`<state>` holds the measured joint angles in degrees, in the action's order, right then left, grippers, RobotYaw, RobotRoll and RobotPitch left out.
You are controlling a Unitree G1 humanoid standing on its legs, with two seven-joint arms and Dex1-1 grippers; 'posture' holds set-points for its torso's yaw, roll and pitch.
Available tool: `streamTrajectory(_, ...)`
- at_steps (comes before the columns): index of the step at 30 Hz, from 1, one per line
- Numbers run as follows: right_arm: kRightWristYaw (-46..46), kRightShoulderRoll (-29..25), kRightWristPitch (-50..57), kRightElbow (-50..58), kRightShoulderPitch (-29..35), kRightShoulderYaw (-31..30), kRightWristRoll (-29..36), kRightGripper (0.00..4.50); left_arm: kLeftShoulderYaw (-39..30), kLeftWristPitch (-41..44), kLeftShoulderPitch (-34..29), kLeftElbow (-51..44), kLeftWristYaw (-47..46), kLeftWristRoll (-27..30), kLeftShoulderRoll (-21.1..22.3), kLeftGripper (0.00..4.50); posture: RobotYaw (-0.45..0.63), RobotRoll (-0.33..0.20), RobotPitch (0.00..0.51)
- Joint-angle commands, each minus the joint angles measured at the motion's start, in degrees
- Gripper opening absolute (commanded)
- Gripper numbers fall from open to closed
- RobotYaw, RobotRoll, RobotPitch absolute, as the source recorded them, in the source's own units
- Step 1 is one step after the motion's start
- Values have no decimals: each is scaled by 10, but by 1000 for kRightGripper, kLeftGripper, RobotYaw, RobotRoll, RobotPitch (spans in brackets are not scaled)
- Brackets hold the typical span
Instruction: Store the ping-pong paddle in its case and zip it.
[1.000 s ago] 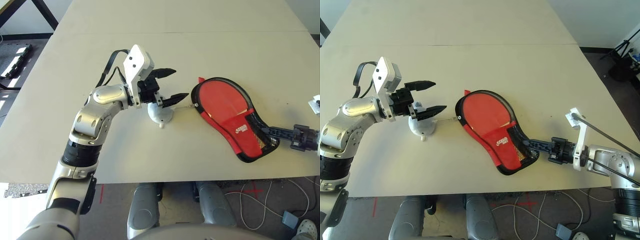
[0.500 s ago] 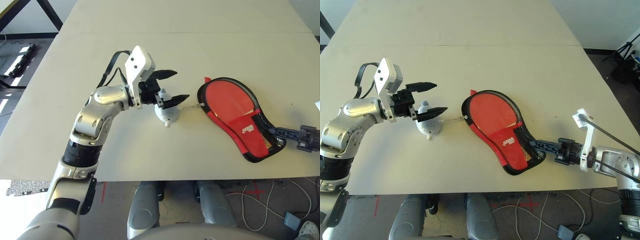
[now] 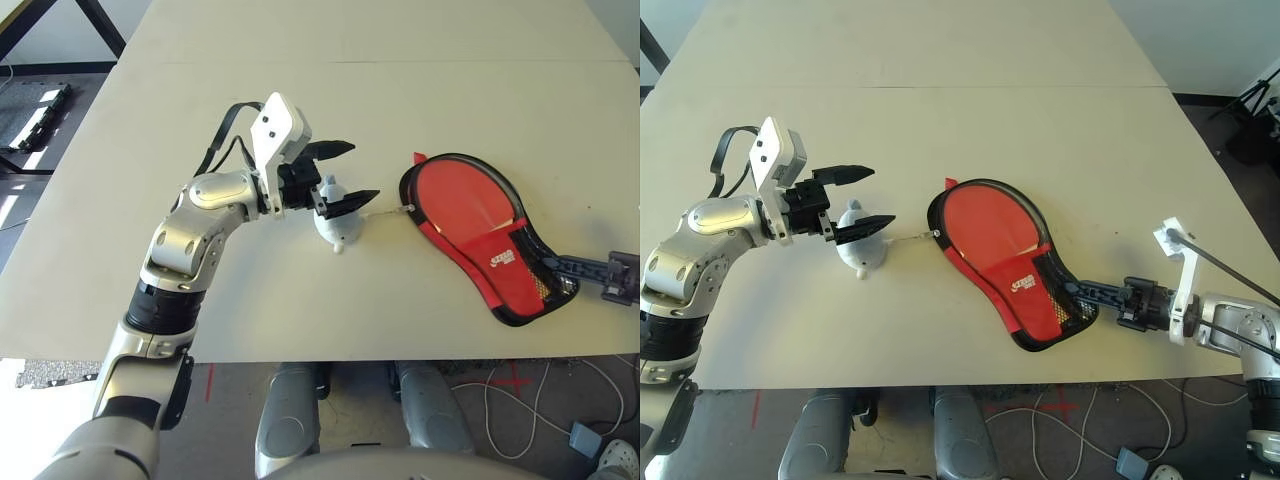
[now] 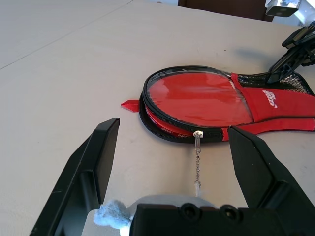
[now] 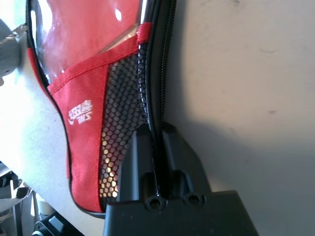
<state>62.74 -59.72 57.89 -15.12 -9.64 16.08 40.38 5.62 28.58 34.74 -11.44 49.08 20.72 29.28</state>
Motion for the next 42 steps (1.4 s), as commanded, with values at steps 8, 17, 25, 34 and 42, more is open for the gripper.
streamTrajectory(8,78,-23,-26,32,23,58,23,3949,9,3,-7,-9,2,0,0,4500,-122,0,286)
streamTrajectory(17,22,43,-136,37,-32,94,5,4464,7,8,-6,-11,4,2,4,4500,-123,0,290)
streamTrajectory(25,-52,113,-208,118,-117,5,-56,4464,0,22,-4,-24,10,6,22,4500,-106,0,277)
streamTrajectory(34,-84,165,-251,141,-192,-98,-125,4464,-11,40,-7,-37,9,11,42,4500,-92,0,268)
streamTrajectory(42,-79,179,-255,114,-204,-188,-196,4464,-23,83,-9,-50,-20,18,53,4500,-65,0,272)
